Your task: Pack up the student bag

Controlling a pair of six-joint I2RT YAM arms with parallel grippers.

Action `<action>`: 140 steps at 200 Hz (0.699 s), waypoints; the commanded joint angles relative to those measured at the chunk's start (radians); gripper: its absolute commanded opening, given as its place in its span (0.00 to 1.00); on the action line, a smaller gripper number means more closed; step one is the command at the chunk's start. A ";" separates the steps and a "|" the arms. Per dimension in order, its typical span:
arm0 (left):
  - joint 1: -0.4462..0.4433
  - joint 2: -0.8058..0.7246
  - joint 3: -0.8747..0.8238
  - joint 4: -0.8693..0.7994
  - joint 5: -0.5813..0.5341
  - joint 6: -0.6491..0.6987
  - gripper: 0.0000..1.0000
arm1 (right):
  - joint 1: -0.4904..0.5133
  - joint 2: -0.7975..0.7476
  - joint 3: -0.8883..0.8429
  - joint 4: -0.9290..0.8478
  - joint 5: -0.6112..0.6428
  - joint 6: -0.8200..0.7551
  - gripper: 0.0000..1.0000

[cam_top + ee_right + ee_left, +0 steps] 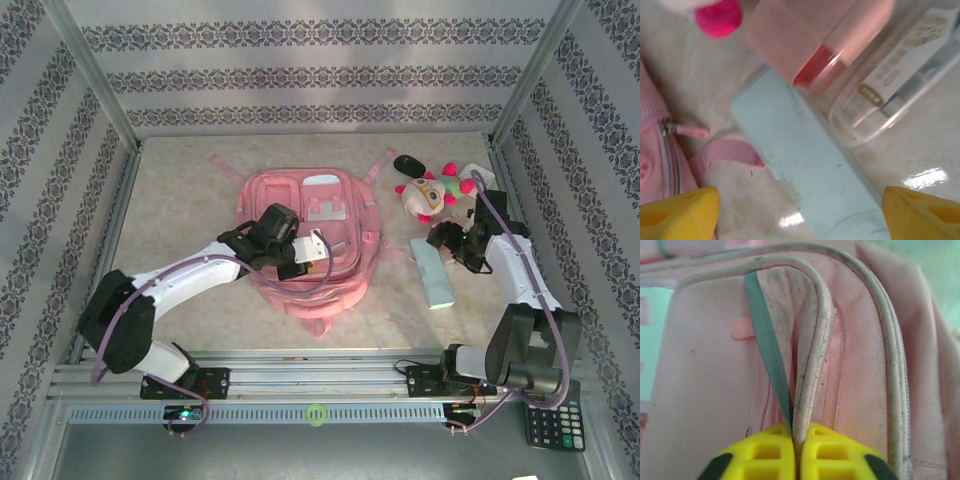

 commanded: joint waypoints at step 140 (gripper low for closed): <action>0.008 -0.109 -0.013 0.158 0.035 -0.224 0.00 | 0.022 0.445 0.293 0.200 -0.001 0.120 0.92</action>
